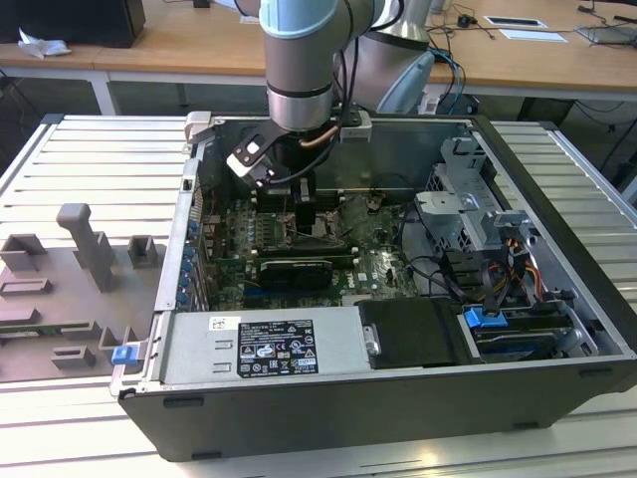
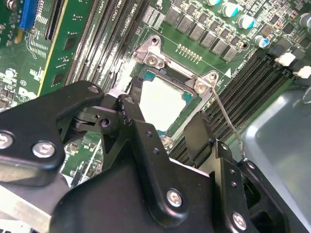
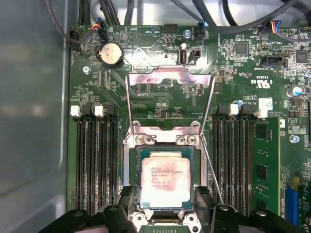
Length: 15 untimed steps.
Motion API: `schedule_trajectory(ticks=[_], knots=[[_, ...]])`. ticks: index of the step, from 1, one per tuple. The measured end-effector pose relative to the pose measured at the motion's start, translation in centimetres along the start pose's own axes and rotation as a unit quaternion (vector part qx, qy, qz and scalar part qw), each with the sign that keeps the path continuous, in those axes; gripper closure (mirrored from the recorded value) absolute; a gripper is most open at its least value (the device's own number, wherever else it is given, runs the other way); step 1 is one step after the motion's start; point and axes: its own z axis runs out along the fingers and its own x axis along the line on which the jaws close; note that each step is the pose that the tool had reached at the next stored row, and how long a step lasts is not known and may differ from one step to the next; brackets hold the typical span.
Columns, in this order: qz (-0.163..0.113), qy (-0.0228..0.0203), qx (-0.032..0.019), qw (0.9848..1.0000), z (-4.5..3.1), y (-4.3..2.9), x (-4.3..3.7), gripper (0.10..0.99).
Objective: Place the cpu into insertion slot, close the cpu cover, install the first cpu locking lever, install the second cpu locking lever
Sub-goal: 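Place the cpu into insertion slot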
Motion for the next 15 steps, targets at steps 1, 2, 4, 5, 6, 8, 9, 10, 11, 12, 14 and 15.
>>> schedule_trajectory(ticks=[1,2,4,5,6,8,9,10,11,12,14,15], knots=[[0.000,0.0000,0.0003,1.0000,-0.04,-0.01,0.00,0.471],[0.000,0.0001,0.0006,1.0000,-0.07,-0.03,0.00,0.471],[0.000,0.0007,0.0008,1.0000,-0.13,-0.25,0.00,0.471],[0.000,0.0010,0.0008,1.0000,-0.14,-0.38,0.00,0.471],[0.000,0.0013,0.0008,1.0000,-0.17,-0.79,0.00,0.471],[0.000,0.0013,0.0007,1.0000,-0.20,-1.35,0.00,0.471],[0.000,0.0013,0.0008,1.0000,-0.21,-1.49,0.00,0.471],[0.000,0.0013,0.0008,1.0000,-0.21,-1.55,0.00,0.471],[0.000,0.0013,0.0008,1.0000,-0.22,-1.60,0.00,0.471],[0.000,0.0013,0.0008,1.0000,-0.22,-1.66,0.00,0.471],[0.000,0.0013,0.0008,1.0000,-0.22,-1.67,0.00,0.471],[0.000,0.0013,0.0015,1.0000,-0.23,-1.68,0.00,0.471]])
